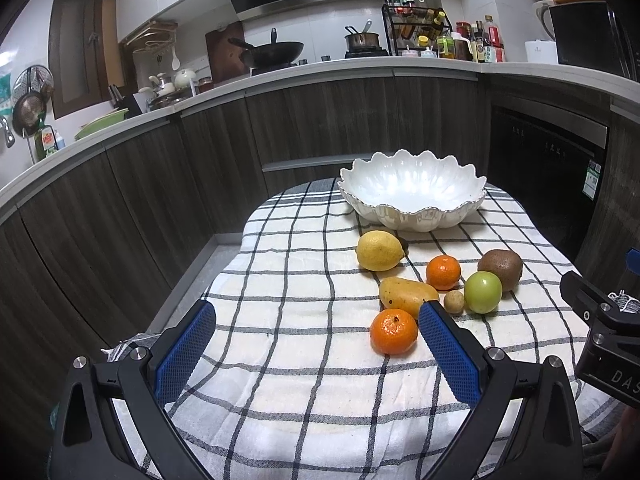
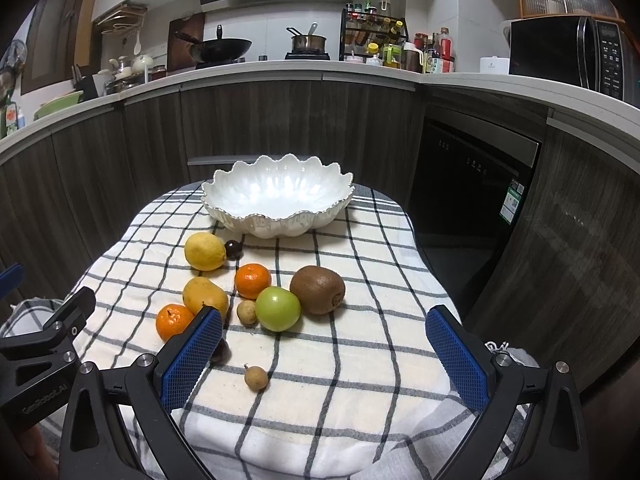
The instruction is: Organize fruits
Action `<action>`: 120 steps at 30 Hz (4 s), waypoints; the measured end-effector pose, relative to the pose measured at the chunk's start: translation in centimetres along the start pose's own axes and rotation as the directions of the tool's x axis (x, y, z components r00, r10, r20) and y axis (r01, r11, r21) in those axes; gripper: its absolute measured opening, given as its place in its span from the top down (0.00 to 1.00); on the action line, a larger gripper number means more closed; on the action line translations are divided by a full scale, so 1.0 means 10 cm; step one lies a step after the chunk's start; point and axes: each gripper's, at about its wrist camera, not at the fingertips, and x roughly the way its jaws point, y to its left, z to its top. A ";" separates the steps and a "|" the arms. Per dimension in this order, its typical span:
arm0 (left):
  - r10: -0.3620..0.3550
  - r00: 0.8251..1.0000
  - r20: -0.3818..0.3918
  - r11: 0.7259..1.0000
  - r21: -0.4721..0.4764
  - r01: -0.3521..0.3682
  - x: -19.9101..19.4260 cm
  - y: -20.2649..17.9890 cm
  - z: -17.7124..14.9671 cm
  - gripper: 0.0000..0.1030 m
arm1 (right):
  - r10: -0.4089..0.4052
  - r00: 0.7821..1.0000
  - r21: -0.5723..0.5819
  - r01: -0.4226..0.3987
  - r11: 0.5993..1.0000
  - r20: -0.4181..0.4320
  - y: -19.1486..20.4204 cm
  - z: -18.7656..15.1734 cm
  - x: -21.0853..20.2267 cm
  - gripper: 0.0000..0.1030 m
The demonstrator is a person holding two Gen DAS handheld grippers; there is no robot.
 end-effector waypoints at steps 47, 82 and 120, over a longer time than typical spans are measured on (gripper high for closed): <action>-0.172 0.895 -0.412 0.967 0.103 0.233 1.27 -0.52 0.02 0.24 | -0.039 0.958 0.007 0.043 0.999 -0.285 0.03 0.06 0.90 0.01; -0.178 0.888 -0.424 0.977 0.028 0.210 1.13 -0.21 -0.18 0.54 | 0.101 0.899 -0.045 -0.132 0.990 -0.426 0.41 -0.20 1.03 0.49; -0.156 0.939 -0.305 0.984 0.040 0.176 0.78 -0.16 0.20 0.54 | 0.092 0.911 -0.042 -0.119 0.992 -0.403 0.34 0.01 0.92 0.78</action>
